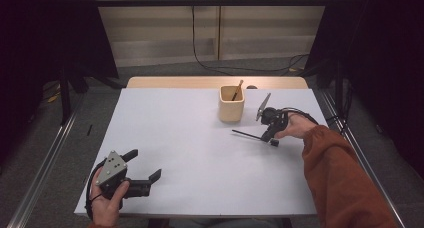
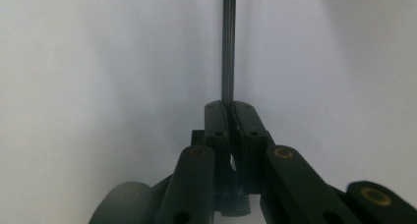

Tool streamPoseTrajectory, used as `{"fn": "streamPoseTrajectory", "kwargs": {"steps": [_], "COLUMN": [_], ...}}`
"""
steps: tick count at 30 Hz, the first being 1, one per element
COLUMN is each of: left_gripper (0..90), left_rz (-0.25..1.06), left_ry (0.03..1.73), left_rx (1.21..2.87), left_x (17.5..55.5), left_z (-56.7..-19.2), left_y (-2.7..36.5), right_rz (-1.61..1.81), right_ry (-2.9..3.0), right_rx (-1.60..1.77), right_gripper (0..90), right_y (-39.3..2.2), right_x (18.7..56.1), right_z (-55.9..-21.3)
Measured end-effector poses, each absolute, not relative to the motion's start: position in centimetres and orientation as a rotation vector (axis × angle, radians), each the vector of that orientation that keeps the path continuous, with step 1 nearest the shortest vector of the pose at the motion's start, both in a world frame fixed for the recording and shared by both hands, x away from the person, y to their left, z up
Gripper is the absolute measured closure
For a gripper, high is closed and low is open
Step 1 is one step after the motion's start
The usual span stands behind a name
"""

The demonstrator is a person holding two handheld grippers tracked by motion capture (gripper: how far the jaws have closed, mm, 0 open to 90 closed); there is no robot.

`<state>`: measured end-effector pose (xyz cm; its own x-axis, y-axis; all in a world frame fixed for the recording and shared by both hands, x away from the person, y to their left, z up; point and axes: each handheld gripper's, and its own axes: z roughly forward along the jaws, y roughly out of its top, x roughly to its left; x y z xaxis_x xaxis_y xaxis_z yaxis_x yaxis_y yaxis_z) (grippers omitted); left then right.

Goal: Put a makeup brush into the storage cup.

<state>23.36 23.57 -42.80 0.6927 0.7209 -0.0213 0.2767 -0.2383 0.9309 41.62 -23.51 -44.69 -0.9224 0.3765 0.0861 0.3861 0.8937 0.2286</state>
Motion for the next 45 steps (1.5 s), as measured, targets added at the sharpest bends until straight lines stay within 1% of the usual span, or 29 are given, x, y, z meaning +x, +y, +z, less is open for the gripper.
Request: {"fn": "streamPoseTrajectory", "kwargs": {"steps": [10,23,35,45], "left_gripper": [1.9,1.9,1.9,1.9], "left_rz": [0.510,0.509,0.514,0.514], "left_ry": [0.792,0.794,0.800,0.802], "left_rx": [1.813,1.805,1.802,1.801], "left_x": [23.3,23.4,23.3,23.4], "left_z": [-42.8,-42.8,-42.8,-42.8], "left_y": [23.6,23.6,23.7,23.8], "right_rz": [-0.474,-0.807,-1.077,-1.315], "right_ry": [-2.988,-2.928,-2.855,-2.811], "right_rx": [-0.659,-0.795,-0.882,-0.947], "right_gripper": [86.0,86.0,86.0,86.0], "right_y": [-24.1,-26.6,-27.3,-28.0], "right_x": [41.0,39.5,37.7,36.3], "right_z": [-43.8,-42.7,-42.8,-42.0]}}
